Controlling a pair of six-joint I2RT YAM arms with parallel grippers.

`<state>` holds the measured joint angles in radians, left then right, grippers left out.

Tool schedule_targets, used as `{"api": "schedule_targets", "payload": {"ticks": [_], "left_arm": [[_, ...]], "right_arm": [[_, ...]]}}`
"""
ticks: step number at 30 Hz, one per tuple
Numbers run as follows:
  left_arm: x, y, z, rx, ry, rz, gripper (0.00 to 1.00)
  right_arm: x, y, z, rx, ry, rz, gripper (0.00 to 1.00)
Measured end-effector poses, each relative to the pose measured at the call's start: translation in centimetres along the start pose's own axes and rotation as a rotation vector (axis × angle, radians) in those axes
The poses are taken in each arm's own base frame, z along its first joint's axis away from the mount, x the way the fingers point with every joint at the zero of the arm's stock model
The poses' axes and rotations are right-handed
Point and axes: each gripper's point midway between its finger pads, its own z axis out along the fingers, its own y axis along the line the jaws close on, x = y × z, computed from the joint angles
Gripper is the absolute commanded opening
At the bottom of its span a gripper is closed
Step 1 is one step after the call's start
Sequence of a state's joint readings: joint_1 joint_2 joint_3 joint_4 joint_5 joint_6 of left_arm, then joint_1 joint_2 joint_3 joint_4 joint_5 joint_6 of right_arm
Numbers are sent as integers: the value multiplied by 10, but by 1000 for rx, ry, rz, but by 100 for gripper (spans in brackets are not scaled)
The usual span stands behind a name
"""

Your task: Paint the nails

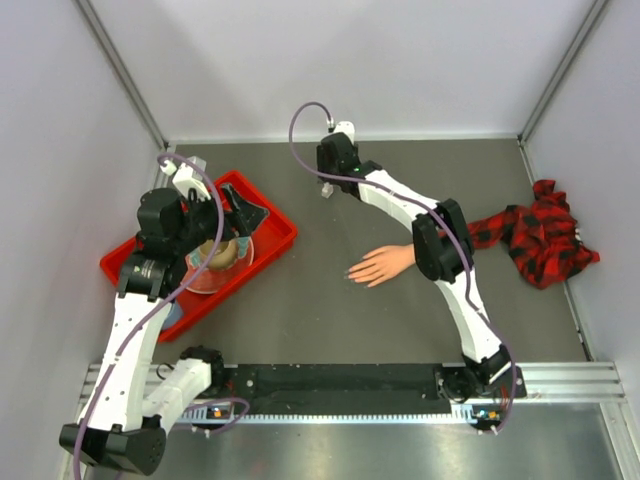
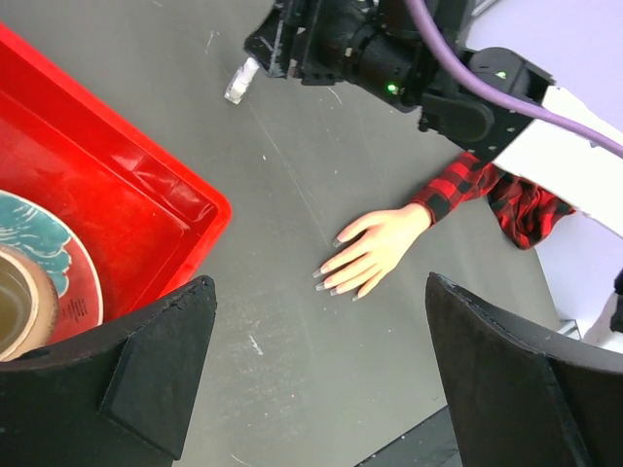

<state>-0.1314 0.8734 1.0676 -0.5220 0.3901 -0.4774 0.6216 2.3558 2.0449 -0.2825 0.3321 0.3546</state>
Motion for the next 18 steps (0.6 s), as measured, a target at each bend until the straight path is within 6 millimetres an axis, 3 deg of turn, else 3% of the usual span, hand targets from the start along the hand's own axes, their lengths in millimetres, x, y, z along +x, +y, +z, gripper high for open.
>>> {"api": "schedule_targets", "payload": {"ticks": [7,10,14,17,18], "left_arm": [[1,-2,0,10,6,1,92],[3,-1,0,10,10,-1,92],[5,0,1,8,17,-4,92],[7,1,1,9,21,-5,92],[7,1,1,10,21,-5,92]], "right_arm": [[13,8,9,-19,18,-27,41],[19,11,10,-21,26,-48,39],[26,16,11,-25,34,-77,26],[33,16,14,-19,42,-93,23],[34,16,15,-16,44,-98,18]]}}
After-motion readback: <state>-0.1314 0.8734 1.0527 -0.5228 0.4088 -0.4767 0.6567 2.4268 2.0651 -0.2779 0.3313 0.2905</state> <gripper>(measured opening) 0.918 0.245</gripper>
